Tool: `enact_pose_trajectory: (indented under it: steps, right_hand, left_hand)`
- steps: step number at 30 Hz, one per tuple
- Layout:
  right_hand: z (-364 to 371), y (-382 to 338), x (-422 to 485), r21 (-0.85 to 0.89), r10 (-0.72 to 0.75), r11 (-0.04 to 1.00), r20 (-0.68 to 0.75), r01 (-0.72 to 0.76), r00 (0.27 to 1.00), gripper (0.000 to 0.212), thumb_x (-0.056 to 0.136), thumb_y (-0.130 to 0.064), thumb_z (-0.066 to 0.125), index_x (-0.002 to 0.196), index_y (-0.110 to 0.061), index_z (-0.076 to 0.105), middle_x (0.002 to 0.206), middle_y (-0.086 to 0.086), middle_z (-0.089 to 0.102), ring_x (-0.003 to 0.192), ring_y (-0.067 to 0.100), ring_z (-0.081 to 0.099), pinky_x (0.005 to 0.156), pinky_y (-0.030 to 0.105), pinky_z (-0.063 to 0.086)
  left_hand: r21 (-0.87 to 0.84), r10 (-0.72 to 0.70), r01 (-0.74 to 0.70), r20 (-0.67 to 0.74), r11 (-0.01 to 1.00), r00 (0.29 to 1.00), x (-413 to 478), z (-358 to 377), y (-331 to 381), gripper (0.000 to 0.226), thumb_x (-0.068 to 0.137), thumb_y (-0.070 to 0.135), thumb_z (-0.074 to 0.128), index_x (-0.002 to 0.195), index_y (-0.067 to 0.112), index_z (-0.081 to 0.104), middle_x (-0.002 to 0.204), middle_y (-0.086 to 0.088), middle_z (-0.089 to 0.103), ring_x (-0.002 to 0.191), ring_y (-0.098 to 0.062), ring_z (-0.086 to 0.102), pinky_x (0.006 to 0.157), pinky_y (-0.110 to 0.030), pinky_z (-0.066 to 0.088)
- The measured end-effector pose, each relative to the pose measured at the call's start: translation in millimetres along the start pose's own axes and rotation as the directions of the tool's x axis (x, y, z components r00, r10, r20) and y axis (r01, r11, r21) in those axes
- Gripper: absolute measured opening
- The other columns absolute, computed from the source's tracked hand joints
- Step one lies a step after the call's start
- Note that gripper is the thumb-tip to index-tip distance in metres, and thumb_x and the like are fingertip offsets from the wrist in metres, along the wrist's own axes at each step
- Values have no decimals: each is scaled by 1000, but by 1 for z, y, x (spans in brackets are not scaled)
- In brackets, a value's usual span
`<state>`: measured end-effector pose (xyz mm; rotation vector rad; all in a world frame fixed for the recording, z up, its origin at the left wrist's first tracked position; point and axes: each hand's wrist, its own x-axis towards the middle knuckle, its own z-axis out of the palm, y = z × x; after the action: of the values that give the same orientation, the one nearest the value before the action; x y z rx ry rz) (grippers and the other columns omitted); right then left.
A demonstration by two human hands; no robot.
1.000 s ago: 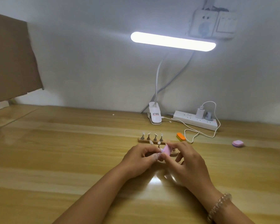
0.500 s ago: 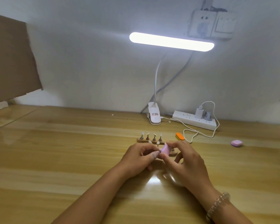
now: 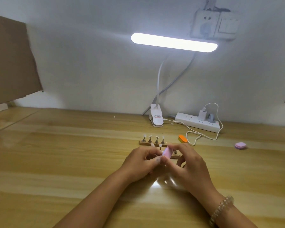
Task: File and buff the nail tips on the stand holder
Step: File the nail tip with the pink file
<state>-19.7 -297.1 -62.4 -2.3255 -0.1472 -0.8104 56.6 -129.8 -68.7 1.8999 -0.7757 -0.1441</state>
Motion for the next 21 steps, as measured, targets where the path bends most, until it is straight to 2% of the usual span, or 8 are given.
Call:
enact_pose_trajectory:
  steps: [3, 6, 9, 12, 14, 18, 21]
  right_hand:
    - [0, -4, -1, 51, -32, 998, 56, 30, 998, 32, 77, -51, 69, 104, -33, 68, 102, -21, 61, 61, 9, 60, 57, 27, 50]
    - [-2, 2, 2, 35, 50, 998, -19, -50, 999, 29, 78, -49, 71, 103, -34, 67, 96, -24, 60, 64, 6, 57, 63, 26, 49]
    - [0, -3, -2, 29, -20, 999, 12, 20, 1000, 31, 77, -53, 68, 101, -34, 66, 101, -23, 61, 59, 11, 58, 57, 27, 50]
    - [1, -3, -1, 62, 1, 998, 6, -2, 1000, 32, 75, -56, 68, 99, -36, 65, 100, -25, 62, 62, 9, 60, 57, 27, 50]
    - [0, 1, 1, 8, 39, 999, -34, -39, 999, 33, 73, -60, 66, 97, -39, 63, 94, -28, 61, 68, 4, 59, 59, 24, 49]
    - [5, -1, -4, -43, -29, 999, 23, 30, 999, 37, 73, -64, 63, 97, -36, 60, 98, -28, 60, 63, 4, 59, 56, 28, 50]
    - [3, 3, -1, -19, 6, 1000, -42, -7, 999, 40, 72, -69, 61, 98, -38, 60, 102, -31, 58, 64, 7, 58, 59, 29, 51]
  left_hand:
    - [83, 23, -21, -15, 996, 1000, 0, 0, 0, 18, 81, 37, 60, 88, 29, 74, 79, 14, 69, 76, -16, 65, 67, -43, 56]
    - [-24, 15, -16, -30, 1000, 999, 0, 0, 0, 11, 91, 28, 65, 90, 30, 77, 80, 10, 72, 71, -20, 64, 62, -37, 52]
    - [-61, -12, 8, -69, 998, 998, 0, -1, -1, 14, 94, 14, 65, 93, 20, 78, 75, 2, 69, 63, -17, 58, 59, -35, 48]
    - [-78, -33, 27, -81, 997, 996, 1, -1, -2, 14, 95, 13, 65, 93, 19, 78, 74, 4, 68, 60, -15, 58, 57, -32, 48]
    - [-80, -19, 12, -83, 997, 996, 1, -1, -1, 12, 94, 14, 66, 92, 17, 77, 74, 6, 68, 56, -15, 57, 56, -29, 47]
    - [-115, -4, -7, -98, 993, 995, 2, -3, -1, 14, 95, 10, 63, 97, 13, 77, 84, -12, 71, 65, -15, 60, 55, -27, 48]
    - [-109, 7, -16, -88, 994, 996, 3, -2, -1, 14, 96, 13, 64, 95, 17, 77, 83, -4, 71, 60, -14, 59, 56, -27, 47]
